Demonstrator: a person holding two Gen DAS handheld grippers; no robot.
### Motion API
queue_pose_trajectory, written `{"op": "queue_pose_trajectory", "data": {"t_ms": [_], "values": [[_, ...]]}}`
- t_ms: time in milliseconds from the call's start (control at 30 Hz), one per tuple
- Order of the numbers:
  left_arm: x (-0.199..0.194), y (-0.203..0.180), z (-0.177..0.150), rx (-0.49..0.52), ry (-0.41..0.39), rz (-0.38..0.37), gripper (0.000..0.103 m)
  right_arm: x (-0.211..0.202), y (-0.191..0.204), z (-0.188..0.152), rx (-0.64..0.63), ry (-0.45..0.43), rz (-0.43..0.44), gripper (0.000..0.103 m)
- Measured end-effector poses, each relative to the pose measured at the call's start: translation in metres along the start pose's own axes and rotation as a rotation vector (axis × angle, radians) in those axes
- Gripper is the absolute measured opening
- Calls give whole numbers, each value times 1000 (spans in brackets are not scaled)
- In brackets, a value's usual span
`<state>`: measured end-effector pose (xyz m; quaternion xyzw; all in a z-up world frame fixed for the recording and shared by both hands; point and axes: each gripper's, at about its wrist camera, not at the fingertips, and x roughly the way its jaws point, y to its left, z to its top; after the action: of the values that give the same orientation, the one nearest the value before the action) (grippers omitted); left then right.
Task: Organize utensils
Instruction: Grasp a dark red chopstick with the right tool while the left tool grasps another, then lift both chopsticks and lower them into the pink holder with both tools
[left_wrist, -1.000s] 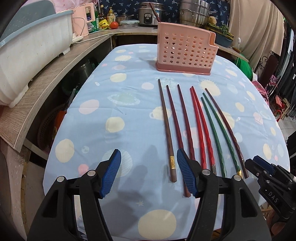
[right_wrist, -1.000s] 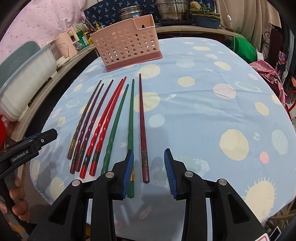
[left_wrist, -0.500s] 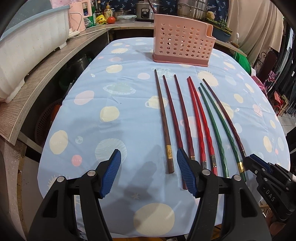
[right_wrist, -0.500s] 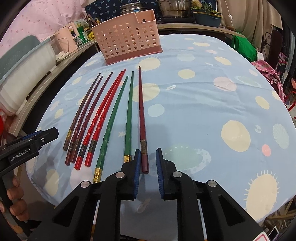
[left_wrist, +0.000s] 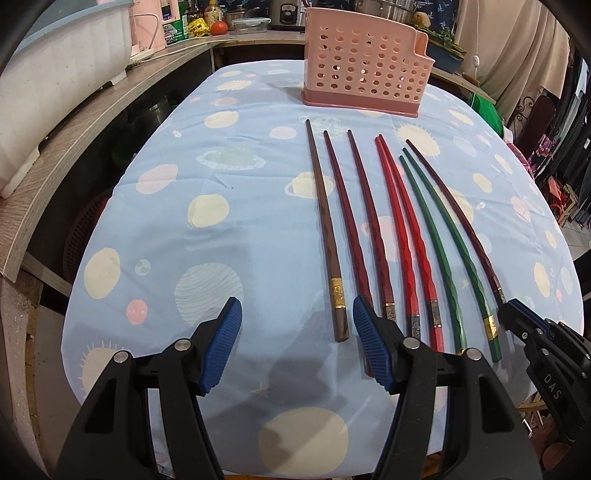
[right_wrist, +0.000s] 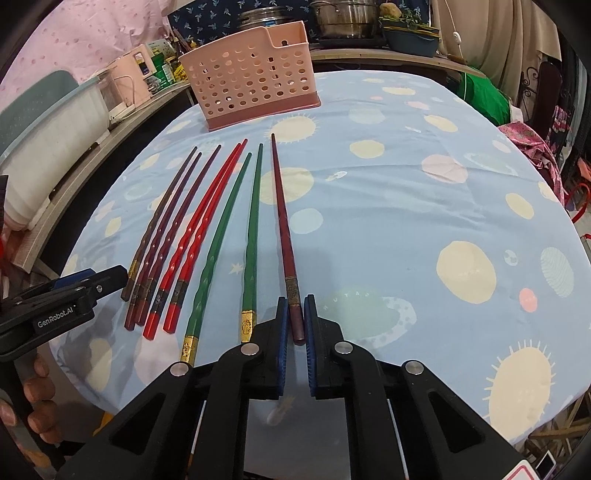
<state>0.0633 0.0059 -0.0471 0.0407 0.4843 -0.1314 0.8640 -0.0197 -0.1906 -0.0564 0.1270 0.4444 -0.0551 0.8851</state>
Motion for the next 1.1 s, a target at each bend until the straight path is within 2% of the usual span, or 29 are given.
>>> {"op": "queue_pose_trajectory", "data": {"t_ms": [133,233,300,433,533,833,1100], "values": [[4,-2,0,1,10,0,58,0,0,0,0,0,1,8],[8,0,0,-7,26,-12,47,0,0,0,0,-1,0,8],[8,-1,0,-1,20,-8,36,0,0,0,1,-1,0,8],[8,-1,0,9,17,-9,24,0,0,0,0,-1,0,8],[8,-1,0,10,14,-10,8,0,0,0,-1,-1,1,8],[6,0,2,1,26,-20,7,-2,-1,2,6,4,21,8],[-15,2,13,-15,6,-36,7,-22,1,18,5,-56,46,7]]}}
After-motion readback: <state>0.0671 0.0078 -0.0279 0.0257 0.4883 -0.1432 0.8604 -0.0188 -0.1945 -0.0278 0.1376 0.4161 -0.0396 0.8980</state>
